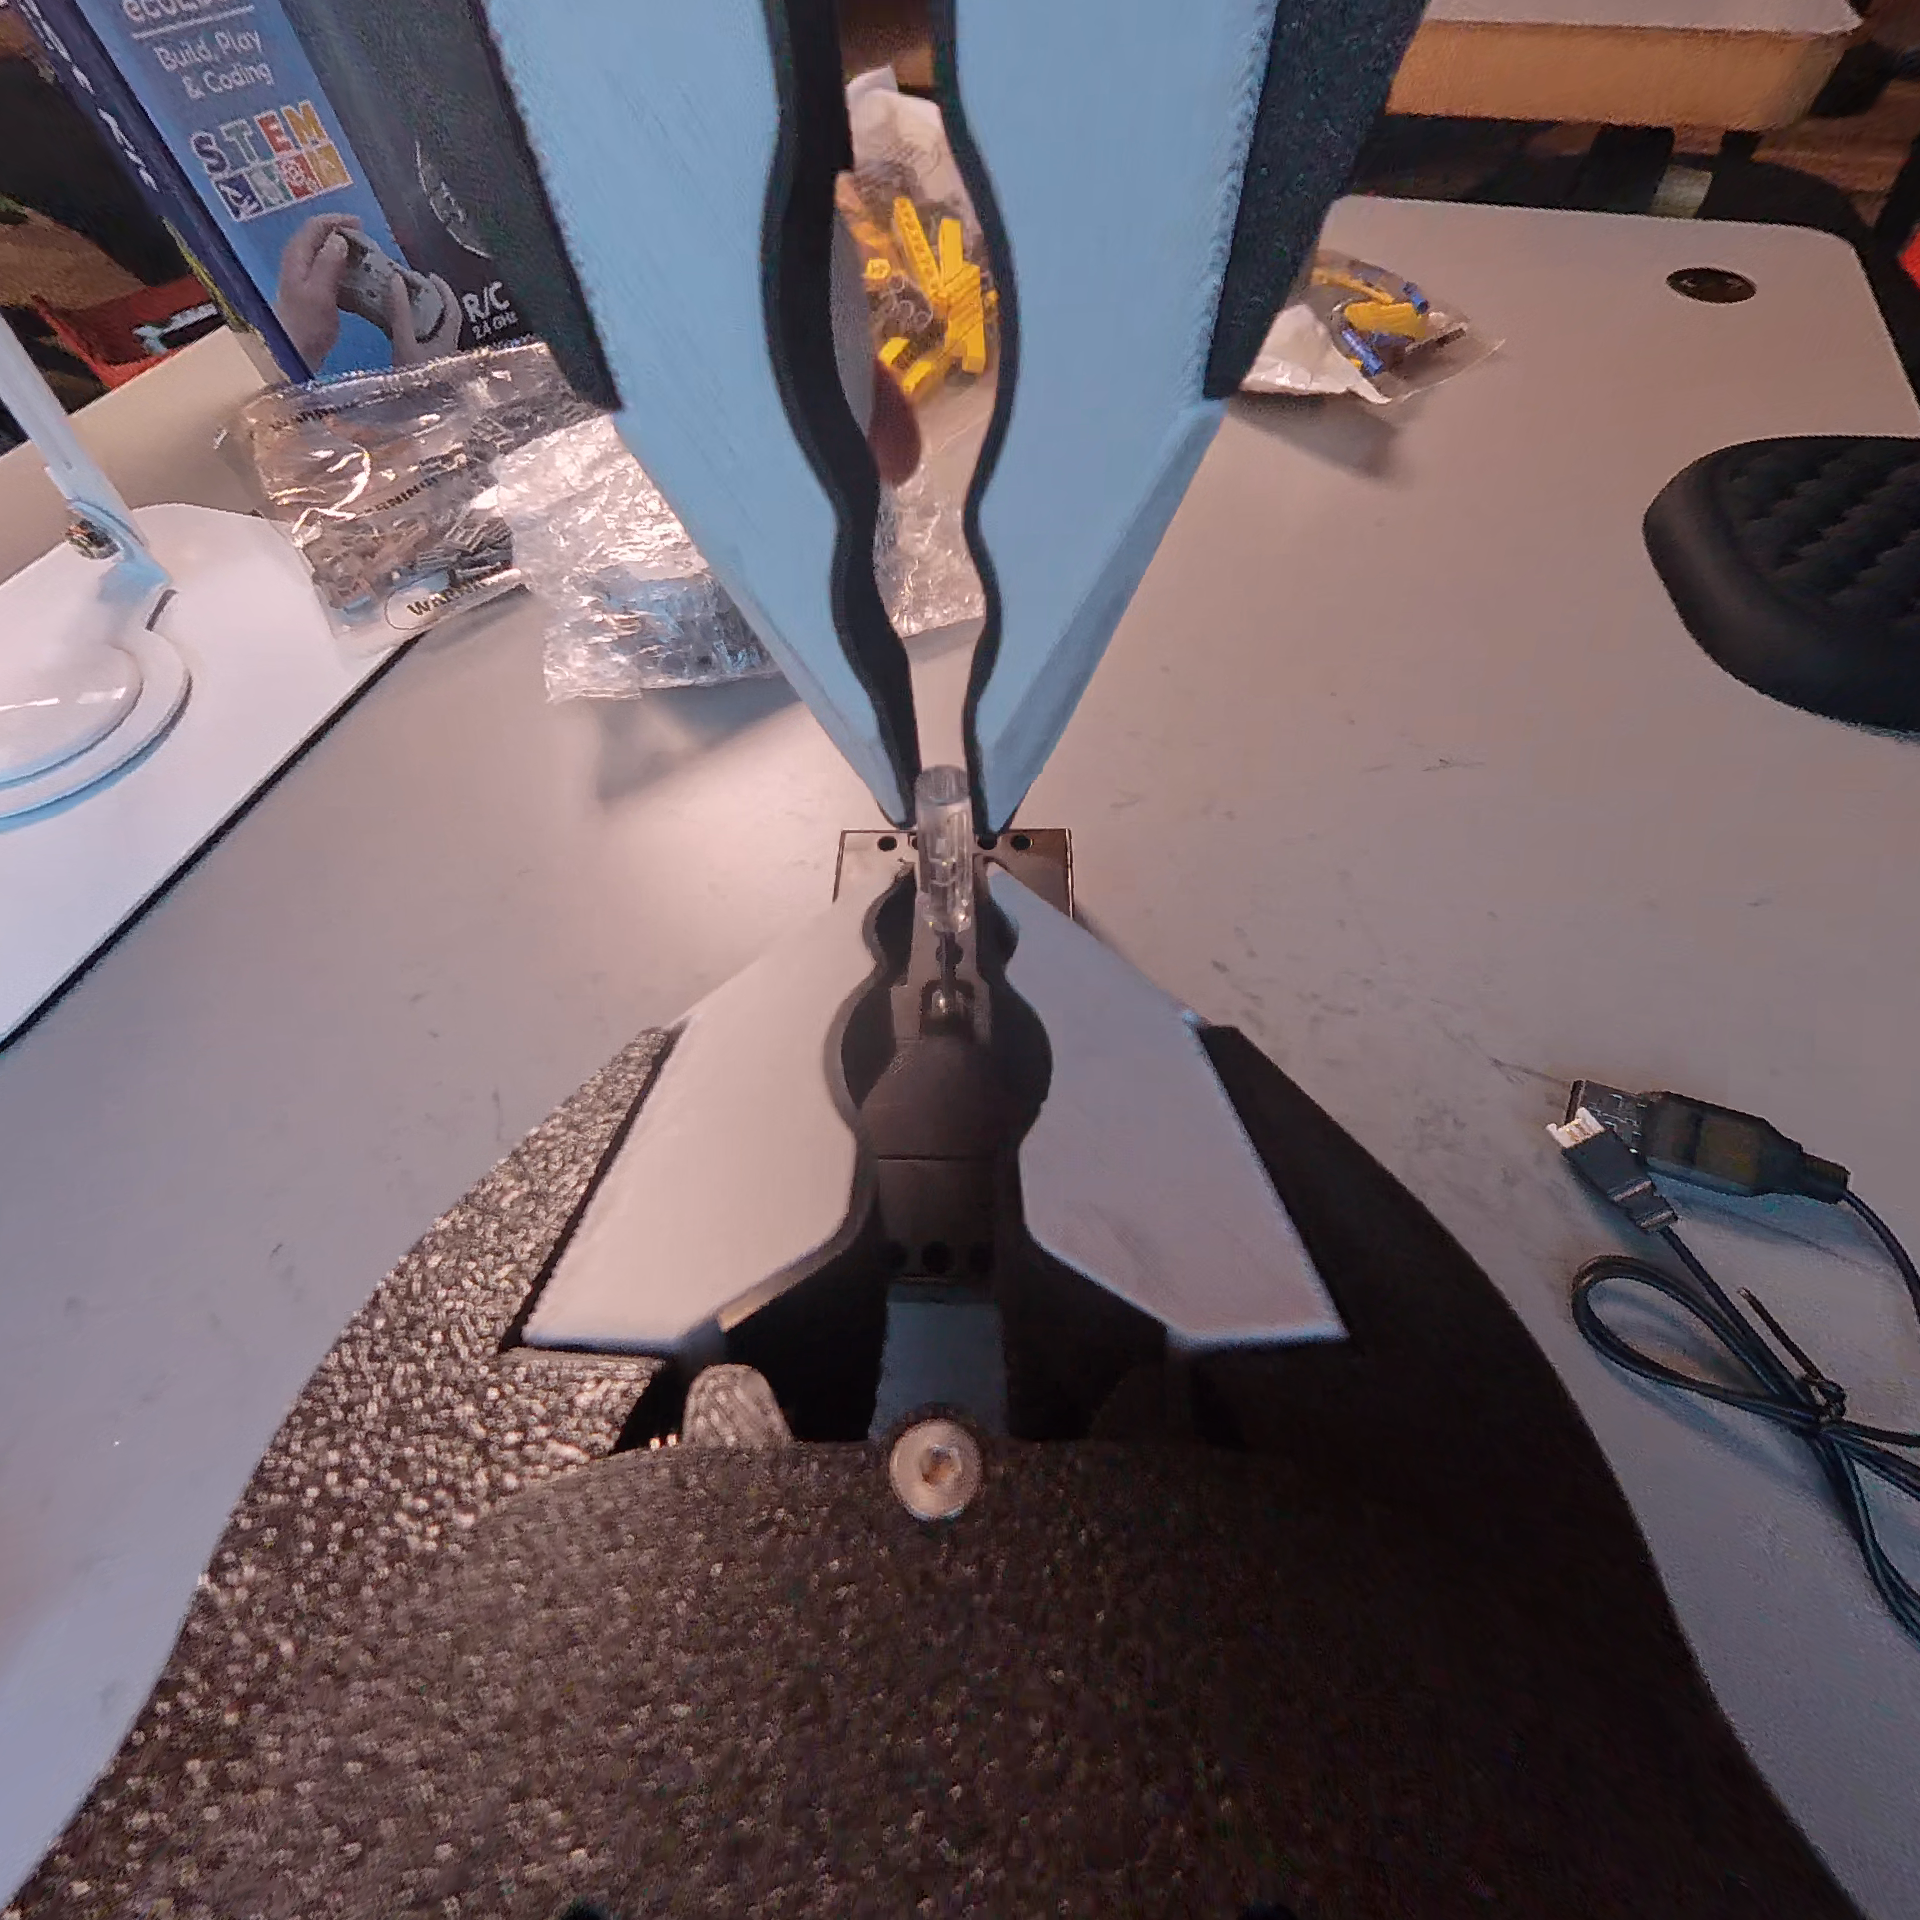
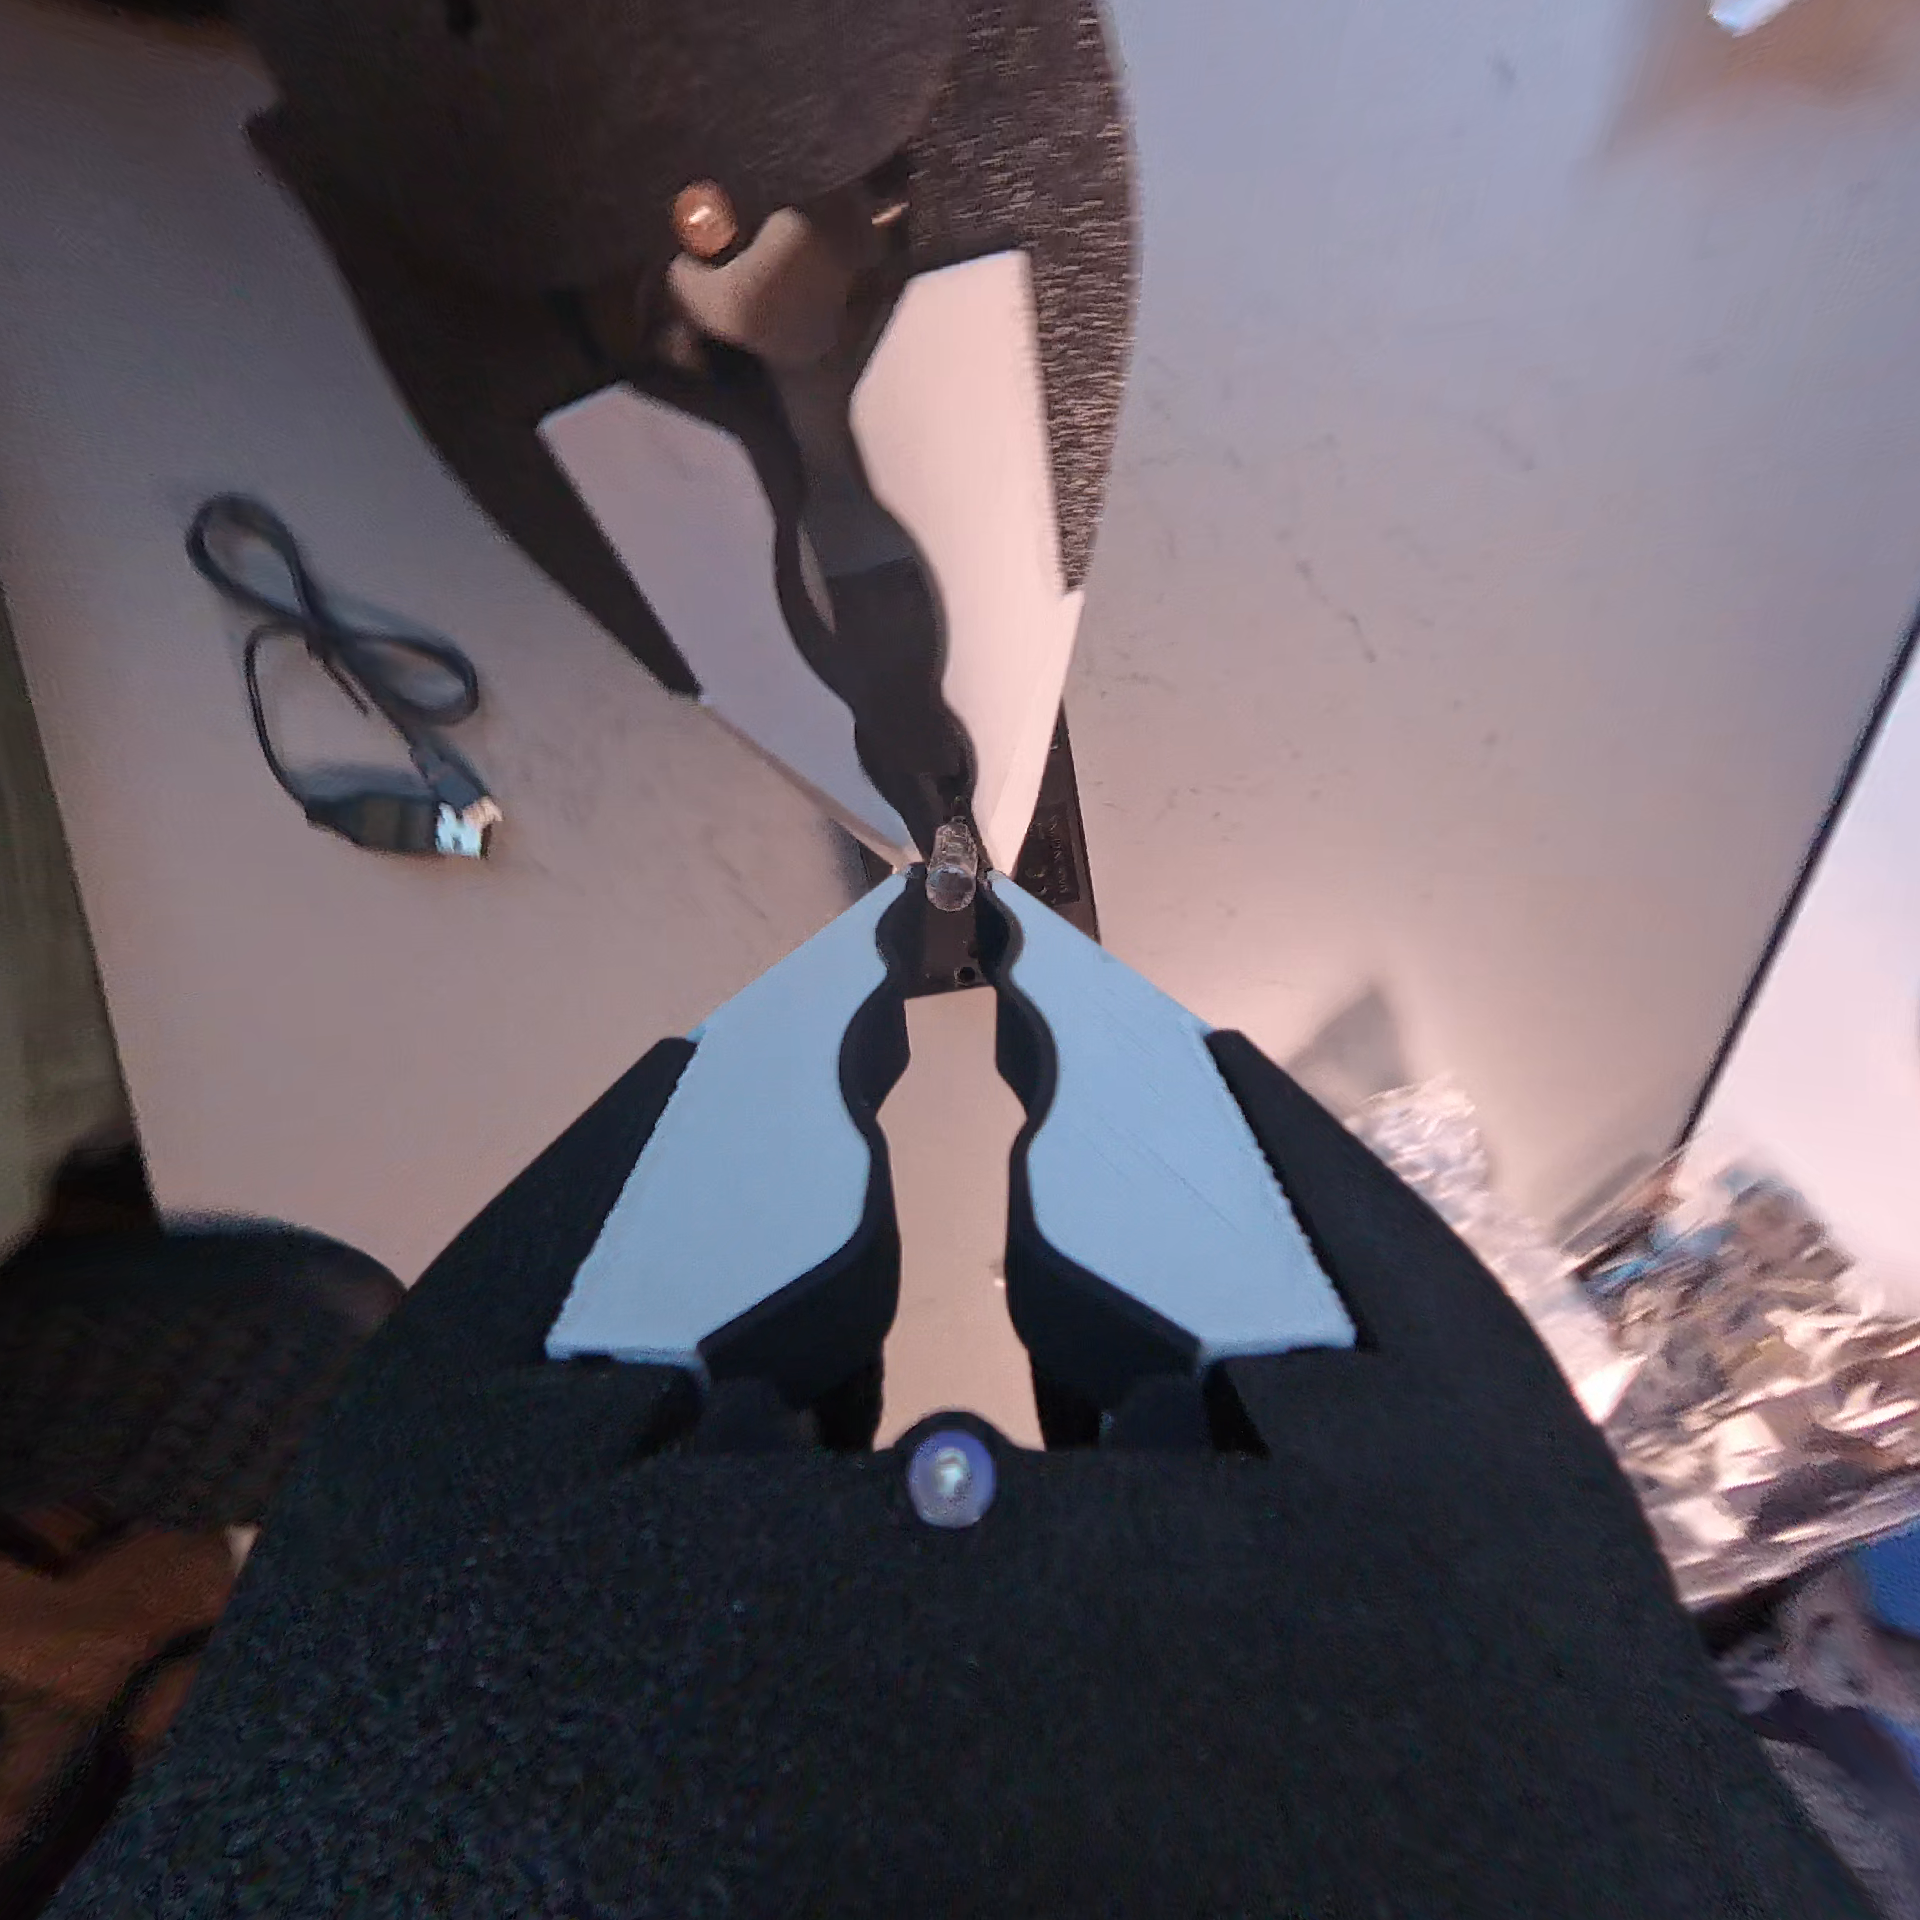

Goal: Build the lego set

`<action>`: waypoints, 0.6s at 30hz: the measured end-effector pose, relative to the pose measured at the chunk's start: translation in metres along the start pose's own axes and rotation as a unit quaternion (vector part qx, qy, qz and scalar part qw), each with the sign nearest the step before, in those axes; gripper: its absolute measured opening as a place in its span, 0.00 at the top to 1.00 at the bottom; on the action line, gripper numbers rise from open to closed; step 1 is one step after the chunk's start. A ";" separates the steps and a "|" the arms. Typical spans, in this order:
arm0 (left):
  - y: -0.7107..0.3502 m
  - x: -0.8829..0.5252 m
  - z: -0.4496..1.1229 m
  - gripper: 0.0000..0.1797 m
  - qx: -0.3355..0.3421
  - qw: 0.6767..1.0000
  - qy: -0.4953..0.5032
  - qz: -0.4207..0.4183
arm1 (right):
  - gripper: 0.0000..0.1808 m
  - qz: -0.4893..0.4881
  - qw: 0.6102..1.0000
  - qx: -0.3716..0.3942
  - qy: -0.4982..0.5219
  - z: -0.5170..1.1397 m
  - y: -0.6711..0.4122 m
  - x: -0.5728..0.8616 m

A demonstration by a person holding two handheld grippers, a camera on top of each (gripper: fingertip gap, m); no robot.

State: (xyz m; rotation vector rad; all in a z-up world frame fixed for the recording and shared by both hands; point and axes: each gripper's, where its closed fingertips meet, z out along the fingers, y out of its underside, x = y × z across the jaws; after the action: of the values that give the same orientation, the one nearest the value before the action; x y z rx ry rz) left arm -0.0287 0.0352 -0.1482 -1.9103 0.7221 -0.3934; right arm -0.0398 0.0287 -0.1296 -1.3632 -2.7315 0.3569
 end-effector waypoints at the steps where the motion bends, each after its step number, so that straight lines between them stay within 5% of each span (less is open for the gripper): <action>1: -0.002 0.001 -0.002 0.92 0.007 1.000 0.008 0.001 | 0.96 -0.065 0.998 -0.009 -0.007 0.000 0.001 -0.001; 7: 0.000 0.003 -0.002 0.90 0.003 0.999 0.040 0.013 | 0.96 -0.311 0.950 -0.028 -0.007 0.001 -0.002 -0.004; 11: 0.002 0.005 0.000 0.95 -0.004 0.999 0.041 0.028 | 0.96 -0.354 0.933 -0.059 0.033 0.000 -0.003 -0.004; 15: 0.002 0.000 0.000 0.96 -0.005 1.000 0.022 0.022 | 0.91 -0.111 0.992 -0.011 0.061 -0.004 -0.004 0.001; 18: 0.003 -0.002 0.000 0.96 -0.006 1.000 0.016 0.015 | 0.91 0.095 0.993 0.055 0.034 -0.010 -0.008 -0.005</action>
State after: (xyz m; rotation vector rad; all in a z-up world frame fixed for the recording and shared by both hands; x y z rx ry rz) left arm -0.0307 0.0359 -0.1506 -1.9068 0.7755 -0.4033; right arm -0.0417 0.0219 -0.1179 -1.5783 -2.4942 0.4563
